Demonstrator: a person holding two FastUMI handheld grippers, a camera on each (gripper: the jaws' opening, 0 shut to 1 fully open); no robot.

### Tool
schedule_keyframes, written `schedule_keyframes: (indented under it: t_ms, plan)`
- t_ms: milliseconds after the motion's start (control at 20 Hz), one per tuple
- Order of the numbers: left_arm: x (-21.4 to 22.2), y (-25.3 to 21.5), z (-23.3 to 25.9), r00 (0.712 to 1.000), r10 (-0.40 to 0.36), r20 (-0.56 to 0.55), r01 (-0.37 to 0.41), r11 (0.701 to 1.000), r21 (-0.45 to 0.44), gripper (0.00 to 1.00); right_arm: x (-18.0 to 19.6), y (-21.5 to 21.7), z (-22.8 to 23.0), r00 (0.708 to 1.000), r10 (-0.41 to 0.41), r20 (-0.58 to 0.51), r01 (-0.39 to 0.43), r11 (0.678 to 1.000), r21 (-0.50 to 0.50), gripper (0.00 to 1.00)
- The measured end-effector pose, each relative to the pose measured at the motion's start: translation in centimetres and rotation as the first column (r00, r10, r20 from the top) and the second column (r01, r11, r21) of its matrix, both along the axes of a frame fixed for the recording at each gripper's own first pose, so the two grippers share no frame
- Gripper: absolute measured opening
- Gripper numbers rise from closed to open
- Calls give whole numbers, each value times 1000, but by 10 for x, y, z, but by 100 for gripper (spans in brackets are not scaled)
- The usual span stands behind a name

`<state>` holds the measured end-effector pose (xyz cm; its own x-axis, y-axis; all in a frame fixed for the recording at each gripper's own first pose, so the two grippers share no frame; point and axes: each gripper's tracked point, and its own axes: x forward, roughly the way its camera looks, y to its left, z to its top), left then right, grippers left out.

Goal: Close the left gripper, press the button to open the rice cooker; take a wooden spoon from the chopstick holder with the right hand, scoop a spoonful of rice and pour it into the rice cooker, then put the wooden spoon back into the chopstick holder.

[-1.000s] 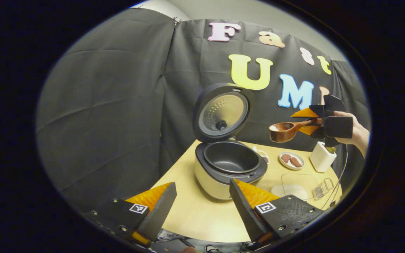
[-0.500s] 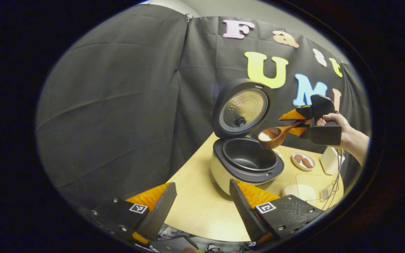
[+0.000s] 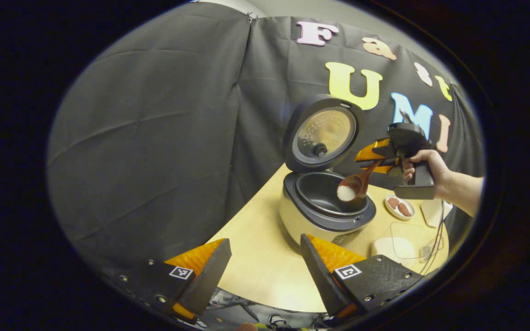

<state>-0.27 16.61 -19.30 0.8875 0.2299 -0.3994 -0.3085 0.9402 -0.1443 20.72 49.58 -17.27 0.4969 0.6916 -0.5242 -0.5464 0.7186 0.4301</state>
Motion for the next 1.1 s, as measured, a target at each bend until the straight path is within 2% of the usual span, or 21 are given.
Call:
schedule_keyframes:
  t_ms: [200,350,500,700,900,1050,1100]
  plan:
    - [2,-3,3,1000,-5,3,5,1000,7,94,-6,5,-3,986,120,118,-108,989,-105,25]
    - [2,-4,7,1000,-8,7,8,1000,14,95,-20,14,-4,946,244,213,-199,957,-212,25]
    - [0,-8,7,1000,-11,3,11,1000,20,95,-29,19,-5,868,390,307,-287,899,-330,25]
    - [-4,-9,5,1000,-7,1,7,1000,21,95,-36,25,-16,768,527,364,-352,822,-447,26]
    - [-8,-8,6,1000,6,1,-6,1000,14,95,-43,22,-24,656,638,403,-374,738,-561,25]
    - [-10,-8,5,1000,20,-1,-20,1000,2,94,-42,18,-24,538,716,446,-350,670,-654,25]
    - [-11,-8,4,1000,24,-4,-24,1000,0,94,-43,18,-23,517,732,444,-348,654,-672,25]
